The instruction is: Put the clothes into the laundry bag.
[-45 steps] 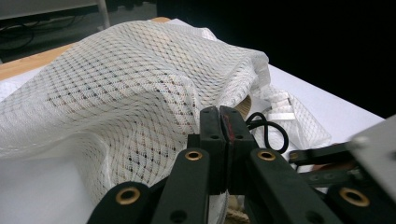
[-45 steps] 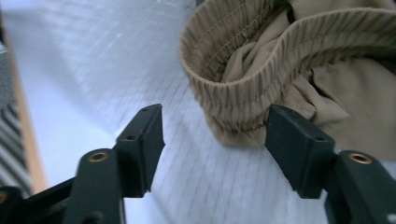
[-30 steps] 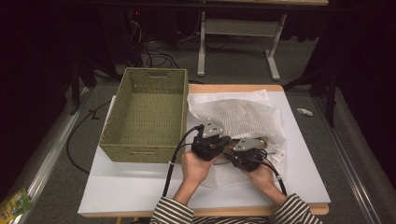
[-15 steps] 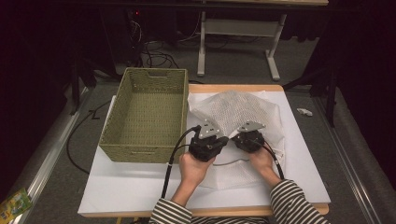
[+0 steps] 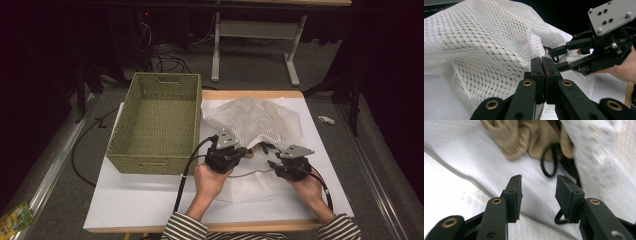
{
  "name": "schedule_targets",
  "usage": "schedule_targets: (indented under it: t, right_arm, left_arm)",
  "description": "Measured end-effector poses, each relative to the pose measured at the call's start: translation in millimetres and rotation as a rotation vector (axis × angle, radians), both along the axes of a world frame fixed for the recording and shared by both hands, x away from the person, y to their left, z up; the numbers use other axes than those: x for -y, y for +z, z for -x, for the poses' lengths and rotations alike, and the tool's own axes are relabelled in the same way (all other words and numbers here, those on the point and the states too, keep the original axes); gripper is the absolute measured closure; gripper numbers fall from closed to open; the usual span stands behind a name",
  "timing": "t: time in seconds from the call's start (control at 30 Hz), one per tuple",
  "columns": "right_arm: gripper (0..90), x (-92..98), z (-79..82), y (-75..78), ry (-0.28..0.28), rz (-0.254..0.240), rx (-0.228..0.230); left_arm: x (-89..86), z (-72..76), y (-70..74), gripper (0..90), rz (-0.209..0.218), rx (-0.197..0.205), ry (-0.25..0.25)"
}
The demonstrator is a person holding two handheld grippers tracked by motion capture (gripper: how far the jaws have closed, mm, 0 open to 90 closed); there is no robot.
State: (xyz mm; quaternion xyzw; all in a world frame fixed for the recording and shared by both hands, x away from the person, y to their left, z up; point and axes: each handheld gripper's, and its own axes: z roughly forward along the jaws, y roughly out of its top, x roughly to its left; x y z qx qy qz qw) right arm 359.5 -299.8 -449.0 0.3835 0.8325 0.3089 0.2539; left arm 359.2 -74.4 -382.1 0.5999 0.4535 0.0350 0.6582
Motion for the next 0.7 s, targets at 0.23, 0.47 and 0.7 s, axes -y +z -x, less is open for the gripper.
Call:
schedule_targets:
  t: [0.23, 0.47, 0.7]
  right_arm:
    - [61.5, 17.5, -2.1, -2.1, -0.040, -0.023, -0.007]
    - [74.7, 20.8, 2.4, 1.2, -0.013, -0.018, 0.001]
    - [62.0, 30.9, 6.7, 13.6, -0.094, -0.008, 0.131]
  left_arm:
    - [-3.9, 1.4, 1.9, 88.3, -0.008, 0.003, 0.006]
    - [-4.8, 2.9, 3.5, 88.3, -0.008, 0.010, 0.006]
    - [-9.0, 3.0, 6.5, 88.4, 0.006, 0.013, 0.013]
